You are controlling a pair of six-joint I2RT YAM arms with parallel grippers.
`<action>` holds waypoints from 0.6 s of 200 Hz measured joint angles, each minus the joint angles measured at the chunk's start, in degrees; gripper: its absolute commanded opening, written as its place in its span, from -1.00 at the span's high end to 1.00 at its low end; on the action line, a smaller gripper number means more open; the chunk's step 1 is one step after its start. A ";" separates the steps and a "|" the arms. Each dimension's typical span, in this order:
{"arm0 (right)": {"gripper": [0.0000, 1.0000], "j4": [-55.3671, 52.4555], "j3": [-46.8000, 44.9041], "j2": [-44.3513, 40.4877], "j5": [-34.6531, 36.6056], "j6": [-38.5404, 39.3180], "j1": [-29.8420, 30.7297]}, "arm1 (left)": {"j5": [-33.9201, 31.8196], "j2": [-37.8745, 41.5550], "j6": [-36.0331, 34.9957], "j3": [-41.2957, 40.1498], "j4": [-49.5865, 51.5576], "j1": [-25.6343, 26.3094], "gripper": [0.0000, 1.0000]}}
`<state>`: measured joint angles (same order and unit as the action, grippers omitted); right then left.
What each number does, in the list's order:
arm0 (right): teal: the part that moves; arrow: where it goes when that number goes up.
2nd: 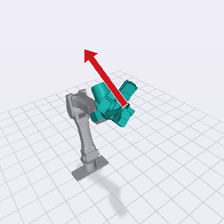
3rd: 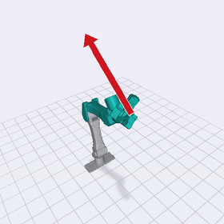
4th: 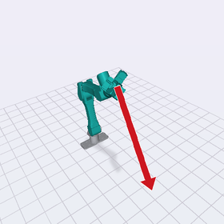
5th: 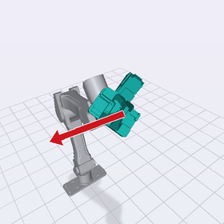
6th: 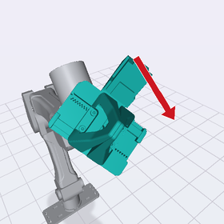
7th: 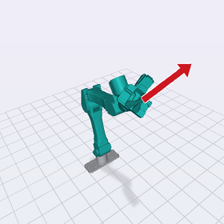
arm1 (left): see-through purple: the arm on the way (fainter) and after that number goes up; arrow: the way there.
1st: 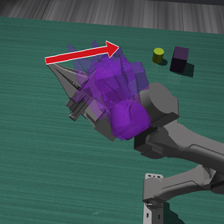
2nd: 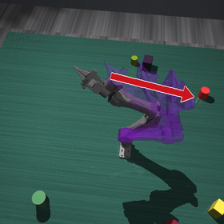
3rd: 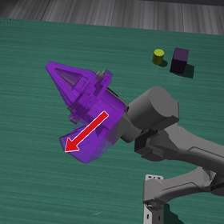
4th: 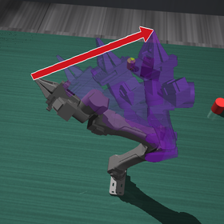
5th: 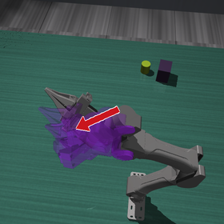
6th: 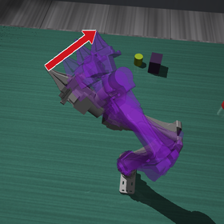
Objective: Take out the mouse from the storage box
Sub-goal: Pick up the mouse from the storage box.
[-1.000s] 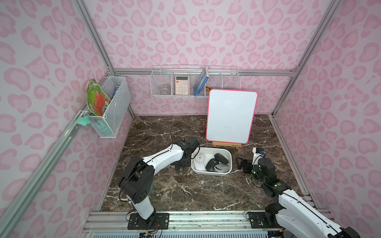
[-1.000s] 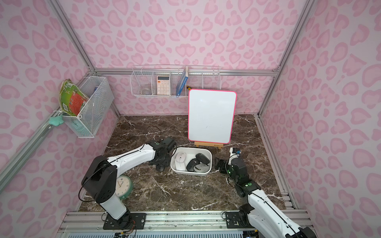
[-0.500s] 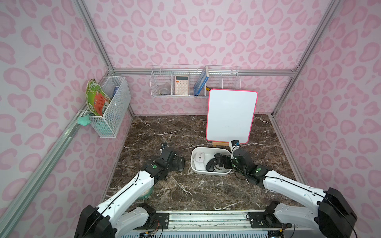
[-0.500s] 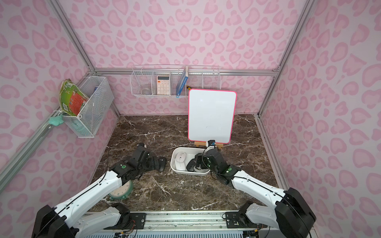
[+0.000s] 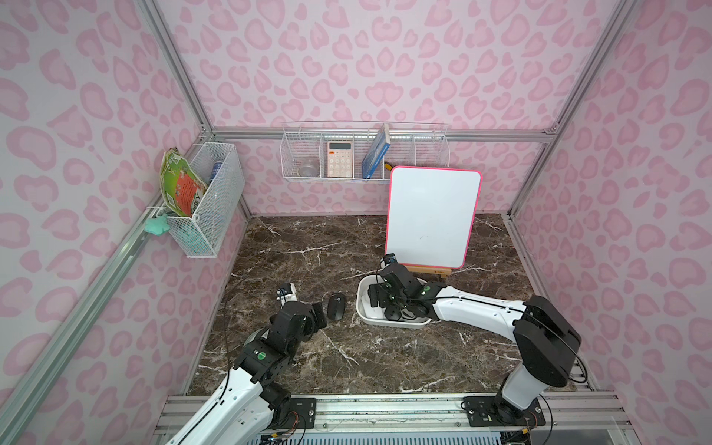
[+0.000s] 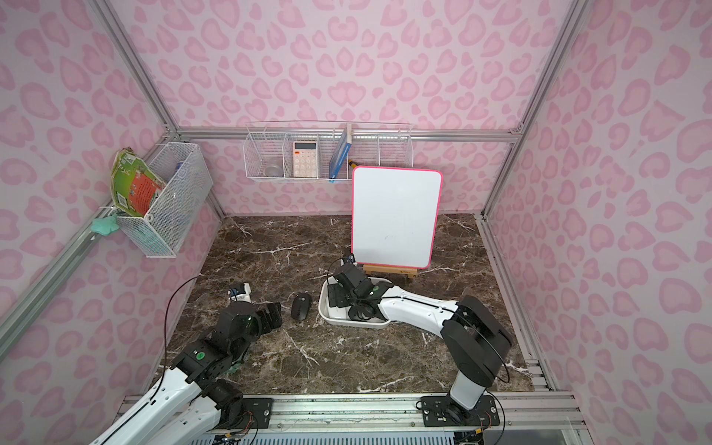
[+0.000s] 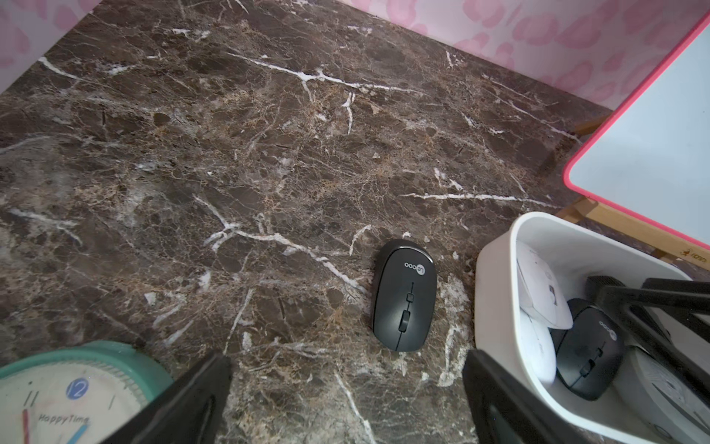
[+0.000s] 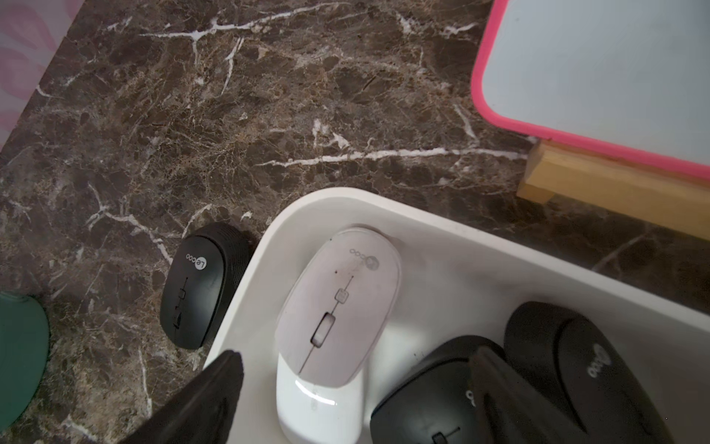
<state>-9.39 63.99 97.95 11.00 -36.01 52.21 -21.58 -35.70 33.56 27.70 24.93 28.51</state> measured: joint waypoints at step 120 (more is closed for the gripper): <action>-0.79 -10.67 12.70 13.00 0.87 -2.32 1.36 | -0.74 3.10 -0.55 0.37 0.04 -0.07 -0.98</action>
<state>-20.05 76.69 110.96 11.88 -38.33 53.56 -22.33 -32.60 33.01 28.08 24.97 28.45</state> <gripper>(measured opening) 0.914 0.989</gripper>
